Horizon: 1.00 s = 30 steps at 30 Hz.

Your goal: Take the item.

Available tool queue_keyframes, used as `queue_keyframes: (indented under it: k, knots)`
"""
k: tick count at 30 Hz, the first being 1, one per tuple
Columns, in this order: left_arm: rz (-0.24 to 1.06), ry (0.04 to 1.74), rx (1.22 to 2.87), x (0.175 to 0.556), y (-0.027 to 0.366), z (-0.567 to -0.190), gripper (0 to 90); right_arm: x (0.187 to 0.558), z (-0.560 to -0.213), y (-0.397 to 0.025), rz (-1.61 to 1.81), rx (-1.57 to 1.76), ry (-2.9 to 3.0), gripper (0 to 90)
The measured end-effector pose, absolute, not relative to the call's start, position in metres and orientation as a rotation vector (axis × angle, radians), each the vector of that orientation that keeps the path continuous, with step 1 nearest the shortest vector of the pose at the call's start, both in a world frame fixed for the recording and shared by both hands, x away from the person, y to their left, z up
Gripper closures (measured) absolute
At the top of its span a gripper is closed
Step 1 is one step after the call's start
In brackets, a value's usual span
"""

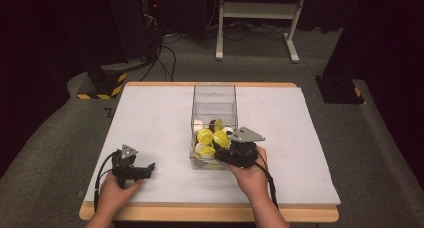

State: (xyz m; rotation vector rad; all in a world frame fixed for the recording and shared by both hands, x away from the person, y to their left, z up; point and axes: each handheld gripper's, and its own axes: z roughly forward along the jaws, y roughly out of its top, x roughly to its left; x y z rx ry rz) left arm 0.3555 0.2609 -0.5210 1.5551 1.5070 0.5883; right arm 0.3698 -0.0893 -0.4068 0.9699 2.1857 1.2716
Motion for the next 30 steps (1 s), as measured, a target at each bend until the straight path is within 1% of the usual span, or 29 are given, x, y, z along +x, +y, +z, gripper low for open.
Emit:
queue_keyframes:
  k: [30]
  knots:
    - [0.588,1.509,1.548,0.355,0.260,-0.521,1.4,0.377,-0.394,-0.116,1.283,1.013,2.101,40.6]
